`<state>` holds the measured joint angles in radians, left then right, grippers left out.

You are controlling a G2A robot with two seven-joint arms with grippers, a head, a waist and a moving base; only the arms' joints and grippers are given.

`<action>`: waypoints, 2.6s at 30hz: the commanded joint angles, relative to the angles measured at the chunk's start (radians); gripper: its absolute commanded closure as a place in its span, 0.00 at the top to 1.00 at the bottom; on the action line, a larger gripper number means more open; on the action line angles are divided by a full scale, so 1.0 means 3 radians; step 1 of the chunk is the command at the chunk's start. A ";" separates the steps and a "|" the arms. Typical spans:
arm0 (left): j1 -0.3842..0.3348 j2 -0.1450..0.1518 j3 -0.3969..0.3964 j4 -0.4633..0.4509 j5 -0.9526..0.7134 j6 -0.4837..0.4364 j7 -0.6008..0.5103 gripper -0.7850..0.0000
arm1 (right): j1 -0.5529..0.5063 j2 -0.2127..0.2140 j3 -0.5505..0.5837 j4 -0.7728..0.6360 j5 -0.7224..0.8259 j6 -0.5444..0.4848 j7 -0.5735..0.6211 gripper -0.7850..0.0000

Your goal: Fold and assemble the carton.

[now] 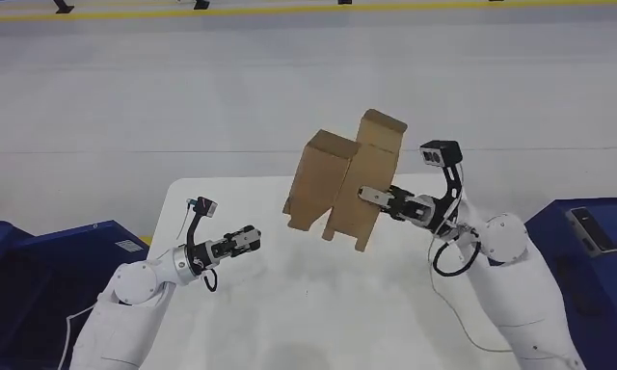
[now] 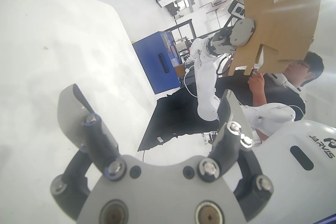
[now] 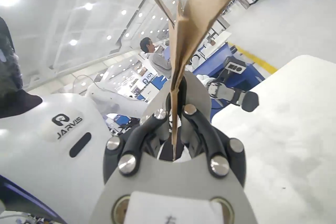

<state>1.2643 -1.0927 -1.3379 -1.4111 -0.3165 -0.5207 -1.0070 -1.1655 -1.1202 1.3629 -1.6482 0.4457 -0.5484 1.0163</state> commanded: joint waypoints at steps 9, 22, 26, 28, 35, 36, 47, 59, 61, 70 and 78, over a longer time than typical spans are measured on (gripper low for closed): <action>0.0000 0.0000 0.0000 0.0000 0.0000 0.0000 0.0000 1.00 | 0.0002 -0.0003 -0.0026 0.0016 0.0128 0.0042 0.0017 0.00; 0.0000 0.0000 0.0000 0.0000 0.0000 0.0000 0.0000 1.00 | -0.0203 0.0085 0.0697 -0.1041 -0.1734 -0.0249 -0.0649 0.00; 0.0000 0.0000 0.0000 0.0000 0.0000 0.0000 0.0000 1.00 | -0.0404 0.0104 0.1058 -0.1543 -0.2488 -0.0376 -0.0953 0.00; 0.0000 0.0000 0.0000 0.0000 0.0000 0.0000 0.0000 1.00 | -0.0496 0.0105 0.1154 -0.1755 -0.2849 -0.0395 -0.1100 0.00; 0.0000 0.0000 0.0000 0.0000 0.0000 0.0000 0.0000 1.00 | -0.0699 0.0108 0.1015 -0.2339 -0.4349 -0.0646 -0.1381 0.00; 0.0000 0.0000 0.0000 0.0000 0.0000 0.0000 0.0000 1.00 | -0.0682 0.0110 0.0953 -0.2339 -0.4640 -0.0710 -0.1435 0.00; 0.0000 0.0000 0.0000 0.0000 0.0000 0.0000 0.0000 1.00 | -0.0472 0.0149 0.0024 -0.2339 -0.7614 -0.0829 -0.2381 0.00; 0.0000 0.0000 0.0000 0.0000 0.0000 0.0000 0.0000 1.00 | -0.1227 0.0210 -0.0845 -0.2339 -1.0609 0.1094 -0.2708 0.00; 0.0000 0.0000 0.0000 0.0000 0.0000 0.0000 0.0000 1.00 | -0.1308 0.0203 -0.0865 -0.2339 -1.0584 0.1239 -0.2714 0.00; 0.0000 0.0000 0.0000 0.0000 0.0000 0.0000 0.0000 1.00 | -0.1240 0.0160 -0.0322 -0.2339 -0.8225 0.0836 -0.3208 0.00; 0.0000 0.0000 0.0000 0.0000 0.0000 0.0000 0.0000 1.00 | -0.1263 0.0217 0.0725 -0.2320 -0.4479 -0.0385 -0.2192 0.00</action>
<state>1.2643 -1.0927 -1.3379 -1.4111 -0.3165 -0.5207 -1.0070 -1.5359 -1.0582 1.5657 -2.3488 -1.1653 -0.6509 0.2635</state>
